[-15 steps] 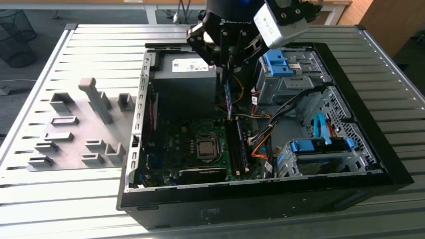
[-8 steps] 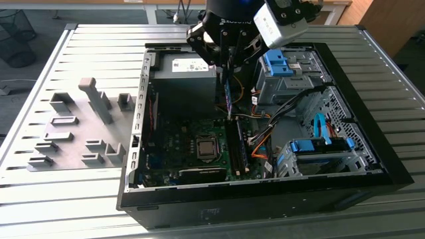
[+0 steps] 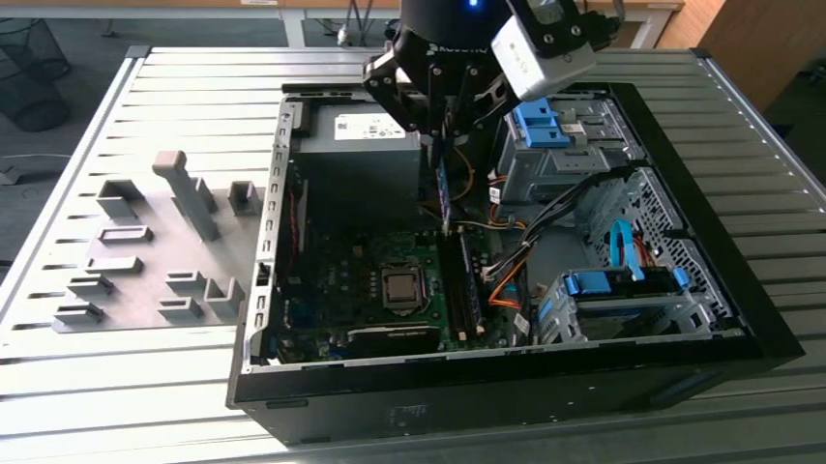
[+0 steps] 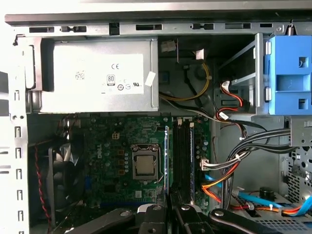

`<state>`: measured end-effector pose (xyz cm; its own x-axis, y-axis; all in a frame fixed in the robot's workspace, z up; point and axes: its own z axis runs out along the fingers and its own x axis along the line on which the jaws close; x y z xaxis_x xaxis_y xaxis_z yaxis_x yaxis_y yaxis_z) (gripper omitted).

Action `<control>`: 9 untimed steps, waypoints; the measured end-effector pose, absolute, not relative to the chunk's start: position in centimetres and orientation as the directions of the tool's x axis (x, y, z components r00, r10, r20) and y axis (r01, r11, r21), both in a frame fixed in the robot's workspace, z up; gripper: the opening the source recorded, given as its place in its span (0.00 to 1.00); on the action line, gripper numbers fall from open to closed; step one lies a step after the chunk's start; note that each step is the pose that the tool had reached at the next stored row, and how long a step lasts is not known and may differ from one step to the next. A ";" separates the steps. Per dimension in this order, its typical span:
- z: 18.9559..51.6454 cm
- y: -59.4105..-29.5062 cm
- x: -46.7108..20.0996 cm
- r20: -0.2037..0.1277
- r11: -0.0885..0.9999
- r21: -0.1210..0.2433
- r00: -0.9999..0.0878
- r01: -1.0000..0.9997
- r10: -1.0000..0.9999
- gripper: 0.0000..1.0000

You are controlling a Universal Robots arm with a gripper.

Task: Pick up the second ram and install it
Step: 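Insert the second ram into the second slot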

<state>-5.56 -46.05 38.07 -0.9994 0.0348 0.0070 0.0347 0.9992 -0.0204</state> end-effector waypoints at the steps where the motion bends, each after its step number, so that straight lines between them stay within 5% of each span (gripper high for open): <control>1: 37.9 -46.1 -5.5 0.007 0.999 -0.020 -0.999 0.033 0.033 0.14; 9: 37.0 -46.1 -5.4 0.004 1.000 -0.021 -1.000 -0.012 -0.012 0.14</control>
<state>-5.40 -46.05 37.04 -0.9999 -0.0120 0.0038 -0.0121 0.9997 -0.0208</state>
